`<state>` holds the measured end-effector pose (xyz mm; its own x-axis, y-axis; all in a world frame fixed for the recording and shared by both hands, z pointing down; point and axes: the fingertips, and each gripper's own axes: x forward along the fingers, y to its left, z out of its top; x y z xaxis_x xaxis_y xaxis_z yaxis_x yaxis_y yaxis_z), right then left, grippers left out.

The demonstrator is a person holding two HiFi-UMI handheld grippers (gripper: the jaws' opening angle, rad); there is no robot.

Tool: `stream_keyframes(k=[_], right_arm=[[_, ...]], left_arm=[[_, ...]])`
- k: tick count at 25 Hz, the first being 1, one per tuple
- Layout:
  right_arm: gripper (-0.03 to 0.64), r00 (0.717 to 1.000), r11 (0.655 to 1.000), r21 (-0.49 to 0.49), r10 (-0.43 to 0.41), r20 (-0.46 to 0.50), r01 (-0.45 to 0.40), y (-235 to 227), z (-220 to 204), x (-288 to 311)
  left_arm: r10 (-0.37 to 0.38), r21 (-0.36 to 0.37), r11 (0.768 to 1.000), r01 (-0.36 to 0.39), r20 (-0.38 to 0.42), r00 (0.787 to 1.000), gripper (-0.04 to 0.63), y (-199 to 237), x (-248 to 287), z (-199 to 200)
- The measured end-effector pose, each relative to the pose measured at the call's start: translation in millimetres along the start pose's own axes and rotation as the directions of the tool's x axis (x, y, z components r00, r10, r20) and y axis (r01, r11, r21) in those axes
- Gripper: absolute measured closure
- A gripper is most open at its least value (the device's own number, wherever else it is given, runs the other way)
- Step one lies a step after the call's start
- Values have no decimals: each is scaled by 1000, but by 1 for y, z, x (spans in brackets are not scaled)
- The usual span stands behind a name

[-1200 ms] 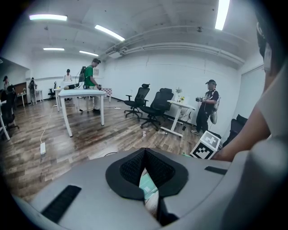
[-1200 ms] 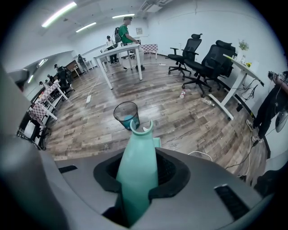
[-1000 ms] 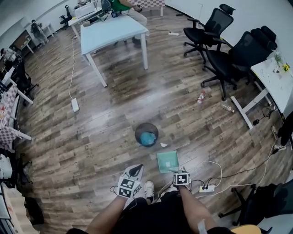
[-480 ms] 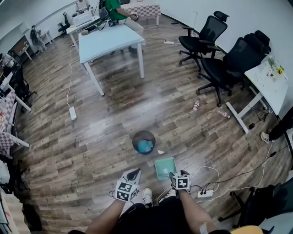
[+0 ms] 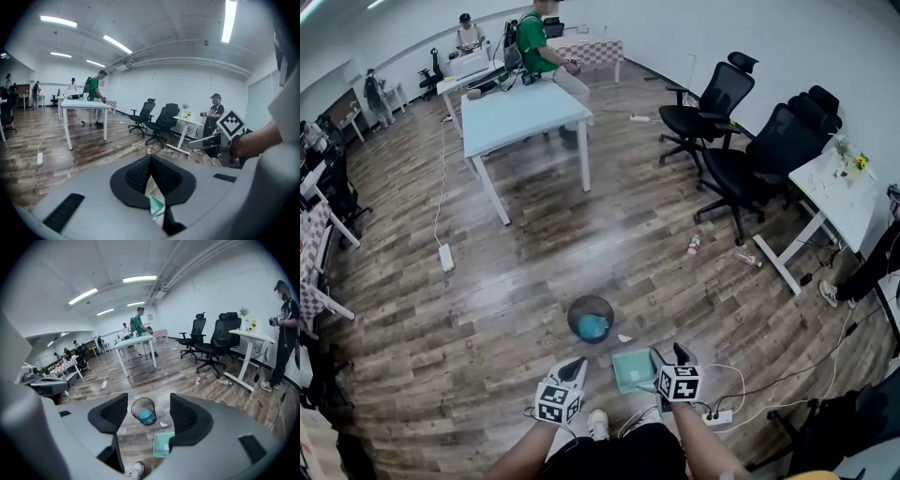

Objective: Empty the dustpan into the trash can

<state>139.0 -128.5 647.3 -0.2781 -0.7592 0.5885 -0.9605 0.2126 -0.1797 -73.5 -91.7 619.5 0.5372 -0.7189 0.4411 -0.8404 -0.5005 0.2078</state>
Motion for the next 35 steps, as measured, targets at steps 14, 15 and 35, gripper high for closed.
stream_keyframes(k=[14, 15, 35], right_arm=[[592, 911, 988, -65, -105, 398, 142, 31, 119, -104], [592, 900, 985, -79, -106, 422, 152, 33, 122, -110], [594, 854, 976, -142, -72, 515, 168, 58, 121, -145]], left_arm=[[-53, 240, 971, 11, 169, 984, 583, -28, -17, 79], [-65, 244, 970, 21, 173, 983, 583, -33, -18, 82], [-107, 136, 988, 67, 308, 945, 583, -60, -44, 135]])
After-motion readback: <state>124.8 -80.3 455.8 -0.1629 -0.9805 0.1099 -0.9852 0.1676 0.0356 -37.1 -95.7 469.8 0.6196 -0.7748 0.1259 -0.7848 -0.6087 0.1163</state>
